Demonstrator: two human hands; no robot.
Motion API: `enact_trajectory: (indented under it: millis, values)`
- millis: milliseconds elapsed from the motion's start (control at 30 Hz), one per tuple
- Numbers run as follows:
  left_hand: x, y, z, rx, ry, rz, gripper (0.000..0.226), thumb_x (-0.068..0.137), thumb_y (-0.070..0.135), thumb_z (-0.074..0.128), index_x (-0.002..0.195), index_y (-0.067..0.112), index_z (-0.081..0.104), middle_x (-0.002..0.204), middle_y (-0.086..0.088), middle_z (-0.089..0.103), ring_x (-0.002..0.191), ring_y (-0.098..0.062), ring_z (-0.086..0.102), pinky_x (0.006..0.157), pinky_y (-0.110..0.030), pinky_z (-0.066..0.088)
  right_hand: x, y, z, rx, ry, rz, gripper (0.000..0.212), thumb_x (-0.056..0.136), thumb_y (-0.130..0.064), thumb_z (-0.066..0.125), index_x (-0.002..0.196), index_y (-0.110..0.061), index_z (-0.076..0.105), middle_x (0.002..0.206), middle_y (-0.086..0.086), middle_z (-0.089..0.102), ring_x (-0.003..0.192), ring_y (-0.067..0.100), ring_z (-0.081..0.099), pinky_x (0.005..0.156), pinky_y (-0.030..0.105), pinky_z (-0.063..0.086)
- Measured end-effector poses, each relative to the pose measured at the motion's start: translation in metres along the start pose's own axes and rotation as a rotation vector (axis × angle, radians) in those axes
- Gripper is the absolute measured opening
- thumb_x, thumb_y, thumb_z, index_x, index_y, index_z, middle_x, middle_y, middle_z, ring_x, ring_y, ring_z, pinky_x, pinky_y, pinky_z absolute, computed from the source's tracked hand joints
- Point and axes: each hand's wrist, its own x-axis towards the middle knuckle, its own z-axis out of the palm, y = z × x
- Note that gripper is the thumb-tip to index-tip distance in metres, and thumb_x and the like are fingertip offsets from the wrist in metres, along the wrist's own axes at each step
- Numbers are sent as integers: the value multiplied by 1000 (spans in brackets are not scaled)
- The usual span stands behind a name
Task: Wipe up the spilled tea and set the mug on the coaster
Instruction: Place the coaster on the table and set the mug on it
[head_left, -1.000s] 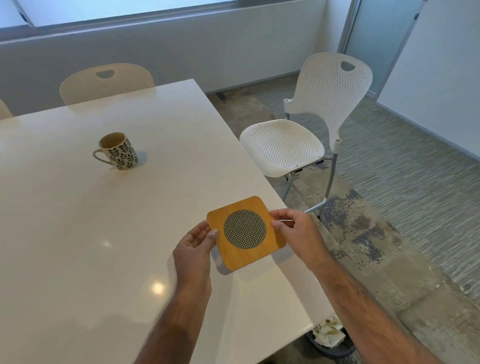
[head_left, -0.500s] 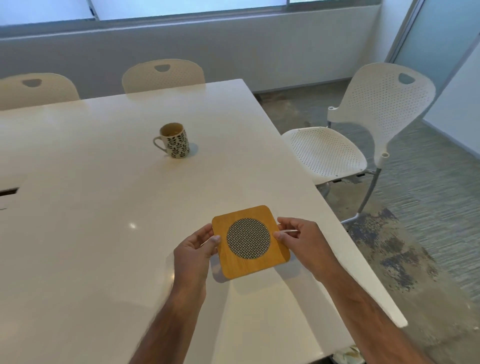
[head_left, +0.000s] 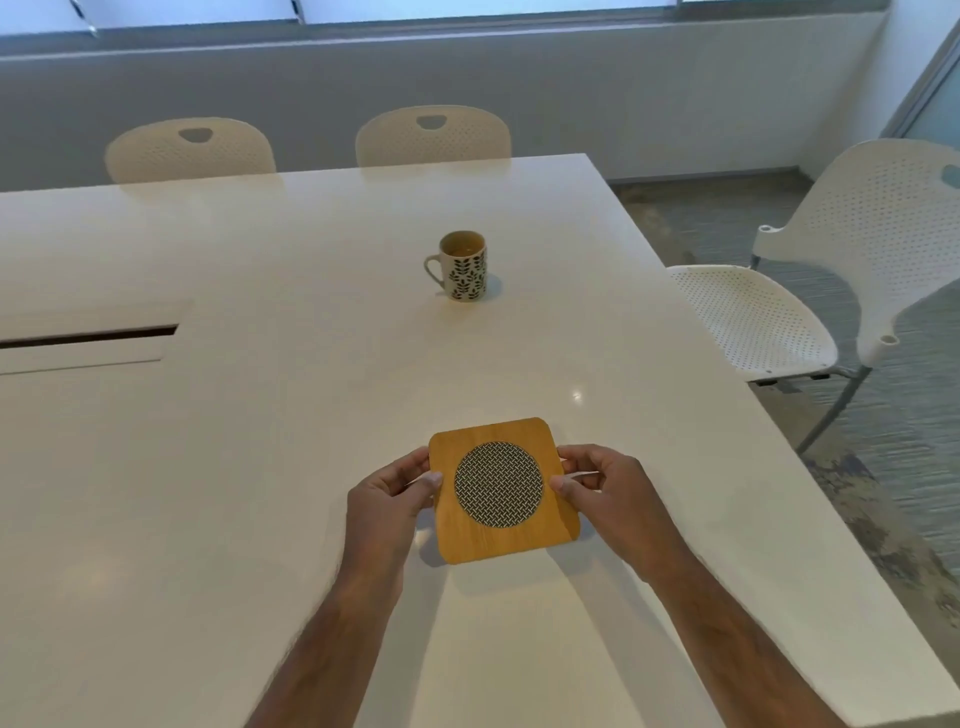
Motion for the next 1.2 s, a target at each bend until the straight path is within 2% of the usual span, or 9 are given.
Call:
enact_trajectory:
  millis: [300, 433, 600, 667, 767, 867, 1000, 1100, 1200]
  values:
    - [10, 1, -72, 76, 14, -3, 31, 91, 7, 78, 116, 25, 80, 103, 1, 83, 91, -20, 80, 72, -18, 60, -3, -10, 61, -34, -61, 19, 34, 89, -21, 81, 120, -29, 72, 103, -8, 75, 90, 6, 75, 78, 29, 64]
    - [12, 0, -93, 116, -9, -5, 32, 92, 9, 78, 118, 27, 80, 105, 4, 82, 99, -15, 79, 87, -28, 58, -9, -10, 82, -107, -72, 18, 32, 88, -25, 82, 114, -40, 68, 103, -18, 73, 89, -6, 70, 72, 12, 58]
    - [11, -5, -112, 154, -33, 30, 34, 93, 9, 77, 115, 34, 80, 105, 6, 82, 102, -8, 77, 82, -13, 57, -21, -6, 104, -179, -58, 19, 40, 86, -29, 83, 122, -34, 67, 103, -22, 69, 90, -12, 66, 63, 5, 51]
    - [11, -7, -115, 218, -35, 62, 35, 93, 10, 78, 114, 37, 78, 102, 9, 82, 100, -5, 76, 83, -10, 56, -24, -6, 107, -224, -36, 7, 45, 83, -32, 85, 125, -33, 68, 102, -23, 68, 92, -11, 64, 69, 9, 52]
    - [12, -9, -116, 347, -44, 123, 39, 92, 11, 79, 116, 42, 75, 95, 15, 81, 94, -1, 76, 86, -13, 57, -29, -10, 109, -263, -18, 8, 49, 81, -35, 87, 125, -31, 67, 103, -22, 67, 93, -9, 63, 89, 33, 58]
    - [14, -9, -118, 455, -49, 154, 40, 91, 13, 81, 127, 31, 74, 97, 10, 81, 93, -3, 75, 88, -21, 59, -32, -15, 113, -302, -11, -7, 48, 81, -35, 87, 121, -35, 62, 105, -21, 65, 90, -5, 65, 101, 50, 52]
    - [15, -7, -119, 537, -48, 191, 45, 89, 12, 83, 132, 20, 71, 120, 6, 73, 98, -6, 74, 84, -13, 57, -33, -20, 117, -355, 26, -47, 45, 82, -39, 85, 116, -39, 55, 103, -21, 60, 87, -2, 63, 99, 48, 51]
    - [15, -5, -118, 608, -46, 210, 45, 88, 13, 84, 131, 18, 71, 122, 7, 71, 97, -5, 73, 78, -6, 54, -34, -17, 119, -427, 44, -74, 48, 82, -41, 84, 122, -31, 61, 104, -22, 55, 89, -4, 56, 98, 42, 50]
    - [13, -3, -115, 659, -47, 235, 44, 87, 12, 85, 130, 16, 72, 122, 7, 69, 94, -2, 71, 79, -8, 54, -33, -15, 117, -447, 27, -69, 53, 81, -44, 84, 127, -29, 61, 106, -19, 53, 90, -1, 55, 98, 39, 50]
